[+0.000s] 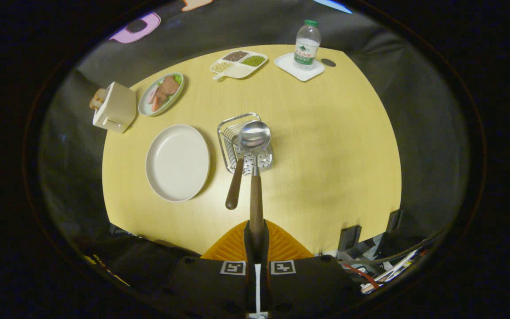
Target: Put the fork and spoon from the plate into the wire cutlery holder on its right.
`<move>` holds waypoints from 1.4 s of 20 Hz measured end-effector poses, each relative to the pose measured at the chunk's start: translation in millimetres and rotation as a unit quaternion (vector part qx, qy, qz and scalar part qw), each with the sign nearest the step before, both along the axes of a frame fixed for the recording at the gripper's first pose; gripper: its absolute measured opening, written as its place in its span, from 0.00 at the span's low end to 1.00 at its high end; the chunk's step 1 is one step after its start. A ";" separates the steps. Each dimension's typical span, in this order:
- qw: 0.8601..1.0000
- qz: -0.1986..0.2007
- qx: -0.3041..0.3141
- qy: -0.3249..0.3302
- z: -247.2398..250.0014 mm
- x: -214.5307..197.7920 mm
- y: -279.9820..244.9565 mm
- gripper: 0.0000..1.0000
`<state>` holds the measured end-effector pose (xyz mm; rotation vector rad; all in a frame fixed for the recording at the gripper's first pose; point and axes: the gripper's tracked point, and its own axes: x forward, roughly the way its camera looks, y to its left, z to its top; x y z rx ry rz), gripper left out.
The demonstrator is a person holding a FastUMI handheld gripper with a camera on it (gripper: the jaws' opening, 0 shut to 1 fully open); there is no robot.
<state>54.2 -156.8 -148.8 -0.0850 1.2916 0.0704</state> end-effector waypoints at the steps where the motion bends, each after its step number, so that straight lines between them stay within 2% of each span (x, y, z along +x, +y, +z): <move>1: 1.000 0.007 -0.002 0.004 -4.3 2.9 1.2 0.06; 7: 0.999 0.040 -0.019 0.025 -16.5 8.2 4.2 0.09; 8: 0.999 0.042 -0.012 0.024 -14.0 8.4 7.1 0.12; 10: 0.999 0.039 0.003 0.014 -9.8 11.8 12.5 0.22; 12: 0.999 0.037 0.006 0.001 -4.0 13.4 9.4 0.43; 16: 0.999 0.026 0.017 -0.032 7.7 13.0 5.4 0.79; 19: 0.995 0.026 0.047 -0.080 21.4 13.9 15.2 0.83; 24: 0.975 0.052 0.098 -0.193 58.2 18.2 42.5 0.91; 28: 0.940 0.058 0.116 -0.314 103.8 31.3 52.9 0.96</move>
